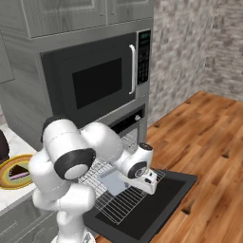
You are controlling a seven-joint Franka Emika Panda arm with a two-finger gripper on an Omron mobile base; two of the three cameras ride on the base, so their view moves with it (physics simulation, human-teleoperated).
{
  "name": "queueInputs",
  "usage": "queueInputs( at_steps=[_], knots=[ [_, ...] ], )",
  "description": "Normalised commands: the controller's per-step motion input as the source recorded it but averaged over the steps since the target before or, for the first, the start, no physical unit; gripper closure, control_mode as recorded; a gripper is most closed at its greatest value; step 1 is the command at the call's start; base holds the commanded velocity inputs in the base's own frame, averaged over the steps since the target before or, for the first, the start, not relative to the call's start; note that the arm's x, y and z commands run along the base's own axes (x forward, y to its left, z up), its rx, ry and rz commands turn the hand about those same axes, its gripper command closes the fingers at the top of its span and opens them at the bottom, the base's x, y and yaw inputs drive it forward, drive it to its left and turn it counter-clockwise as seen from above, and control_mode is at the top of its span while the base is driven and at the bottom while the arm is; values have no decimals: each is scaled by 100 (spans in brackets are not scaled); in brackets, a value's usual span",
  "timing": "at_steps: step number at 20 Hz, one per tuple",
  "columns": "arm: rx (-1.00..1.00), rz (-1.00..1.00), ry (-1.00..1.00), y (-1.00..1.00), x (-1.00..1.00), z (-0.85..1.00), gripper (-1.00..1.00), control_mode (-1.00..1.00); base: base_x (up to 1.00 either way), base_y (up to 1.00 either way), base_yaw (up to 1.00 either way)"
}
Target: Take the baked cake out of the oven and place it on the plate for cooling. Then close the oven door.
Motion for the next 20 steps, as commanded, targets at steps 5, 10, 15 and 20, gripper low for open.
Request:
queueInputs(
  at_steps=[5,10,15,20],
  knots=[
    [0,-1,0,-27,46,-57,-100,-100,0,0,0],
    [3,0,0,-49,45,-52,-100,-100,0,0,0],
    [5,0,0,-46,44,-43,-100,-100,0,0,0],
    [8,0,0,-43,46,-31,-100,-100,0,0,0]
  ],
)
